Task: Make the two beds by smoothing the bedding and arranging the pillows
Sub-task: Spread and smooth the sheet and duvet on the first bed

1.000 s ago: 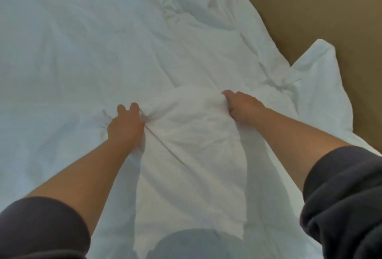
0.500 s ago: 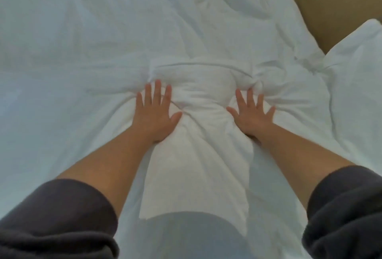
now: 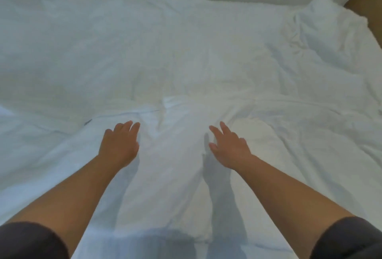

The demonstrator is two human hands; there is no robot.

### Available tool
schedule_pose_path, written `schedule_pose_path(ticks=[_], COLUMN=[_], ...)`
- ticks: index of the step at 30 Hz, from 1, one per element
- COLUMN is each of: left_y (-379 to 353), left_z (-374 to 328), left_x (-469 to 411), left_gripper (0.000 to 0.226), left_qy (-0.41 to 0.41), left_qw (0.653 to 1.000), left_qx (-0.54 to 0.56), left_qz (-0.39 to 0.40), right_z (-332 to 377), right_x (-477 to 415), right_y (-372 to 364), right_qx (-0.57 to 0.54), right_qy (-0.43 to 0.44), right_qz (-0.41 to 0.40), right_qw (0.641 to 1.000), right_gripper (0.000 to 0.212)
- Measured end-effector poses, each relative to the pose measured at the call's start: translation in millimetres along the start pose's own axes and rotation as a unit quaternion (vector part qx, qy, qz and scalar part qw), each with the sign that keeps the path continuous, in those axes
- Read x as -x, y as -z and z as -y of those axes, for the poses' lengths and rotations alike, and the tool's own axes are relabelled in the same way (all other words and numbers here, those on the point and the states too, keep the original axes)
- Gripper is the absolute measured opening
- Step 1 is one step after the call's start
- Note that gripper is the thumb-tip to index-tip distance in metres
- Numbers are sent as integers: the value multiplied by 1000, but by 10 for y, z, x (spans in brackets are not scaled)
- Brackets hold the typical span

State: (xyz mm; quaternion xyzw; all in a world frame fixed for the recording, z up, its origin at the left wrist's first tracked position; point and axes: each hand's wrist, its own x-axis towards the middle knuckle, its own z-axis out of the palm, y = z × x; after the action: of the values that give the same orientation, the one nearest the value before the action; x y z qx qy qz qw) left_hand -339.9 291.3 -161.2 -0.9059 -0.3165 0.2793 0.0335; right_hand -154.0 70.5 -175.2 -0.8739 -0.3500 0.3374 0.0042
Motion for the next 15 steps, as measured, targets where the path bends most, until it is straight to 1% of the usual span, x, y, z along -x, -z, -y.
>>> schedule_pose_path(ticks=[3, 5, 7, 8, 11, 12, 13, 14, 15], left_y=[-64, -190, -352, -459, -852, -989, -1140, -1232, -1315], left_z=[781, 1264, 1707, 1911, 2370, 2445, 2485, 2468, 2504], left_x=[-234, -426, -639, -759, -1044, -1083, -1099, -1093, -1119], left_gripper=[67, 76, 83, 87, 102, 99, 89, 72, 54], left_qy=[35, 51, 58, 55, 52, 46, 34, 20, 13], left_qw=[999, 997, 997, 997, 991, 989, 991, 994, 994], left_qx=[18, 55, 52, 46, 60, 73, 84, 94, 107], left_qz=[-24, -7, 5, 19, 107, 116, 98, 48, -7], right_z=[755, 1207, 1578, 1720, 2018, 2081, 2124, 2101, 2136], right_x=[-294, -535, -832, -995, -1426, -1517, -1579, -1581, -1608], right_y=[1, -53, -132, -176, -363, -444, -551, -626, -728], right_qx=[-28, -56, -82, -93, -136, -134, -109, -66, -21], right_qy=[16, 16, 21, 25, 26, 17, -2, -25, -43], right_qz=[-21, -32, -43, -53, -67, -65, -66, -74, -83], right_qw=[999, 998, 995, 994, 988, 989, 992, 995, 995], right_gripper=[51, 53, 57, 61, 70, 70, 67, 59, 46])
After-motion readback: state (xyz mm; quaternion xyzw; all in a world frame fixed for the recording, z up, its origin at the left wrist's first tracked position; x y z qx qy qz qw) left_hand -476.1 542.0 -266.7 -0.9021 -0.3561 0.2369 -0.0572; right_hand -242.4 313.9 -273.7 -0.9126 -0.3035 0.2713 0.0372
